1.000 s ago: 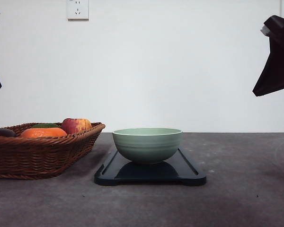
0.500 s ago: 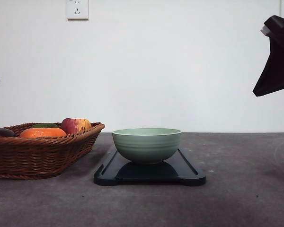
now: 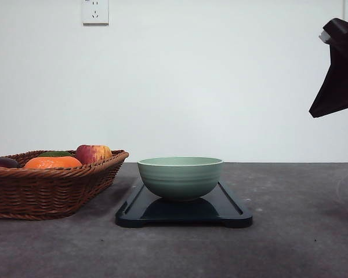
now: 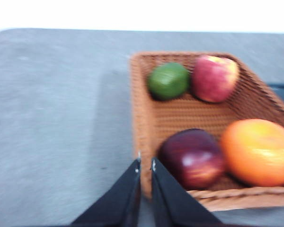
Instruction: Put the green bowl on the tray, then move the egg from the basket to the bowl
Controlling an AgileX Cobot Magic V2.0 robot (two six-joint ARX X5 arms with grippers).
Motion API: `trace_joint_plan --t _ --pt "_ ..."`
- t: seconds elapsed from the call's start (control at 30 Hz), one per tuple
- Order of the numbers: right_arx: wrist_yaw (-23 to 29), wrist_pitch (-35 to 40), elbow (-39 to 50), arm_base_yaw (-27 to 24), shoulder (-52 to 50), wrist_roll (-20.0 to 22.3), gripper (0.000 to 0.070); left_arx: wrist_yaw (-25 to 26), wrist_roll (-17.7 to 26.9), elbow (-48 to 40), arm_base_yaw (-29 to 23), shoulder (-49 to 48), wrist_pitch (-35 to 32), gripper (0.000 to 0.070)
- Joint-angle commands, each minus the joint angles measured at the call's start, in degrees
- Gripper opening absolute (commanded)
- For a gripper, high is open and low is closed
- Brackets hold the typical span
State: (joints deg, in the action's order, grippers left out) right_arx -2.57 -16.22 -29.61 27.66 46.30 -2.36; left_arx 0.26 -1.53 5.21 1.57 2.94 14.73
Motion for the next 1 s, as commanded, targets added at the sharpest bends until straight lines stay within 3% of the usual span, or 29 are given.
trace_joint_plan --t 0.0,0.27,0.97 --pt "0.0 0.6 -0.2 0.3 0.3 0.0 0.0005 -0.8 -0.4 -1.3 -0.6 -2.0 -0.8 0.0025" --pt "0.0 0.8 -0.2 0.3 0.3 0.0 0.0005 -1.7 -0.5 -4.5 -1.7 -2.8 -4.0 0.0025" --pt "0.3 0.7 -0.2 0.2 0.0 1.5 0.0005 -1.7 -0.7 -4.5 -1.7 -2.8 -4.0 0.0025"
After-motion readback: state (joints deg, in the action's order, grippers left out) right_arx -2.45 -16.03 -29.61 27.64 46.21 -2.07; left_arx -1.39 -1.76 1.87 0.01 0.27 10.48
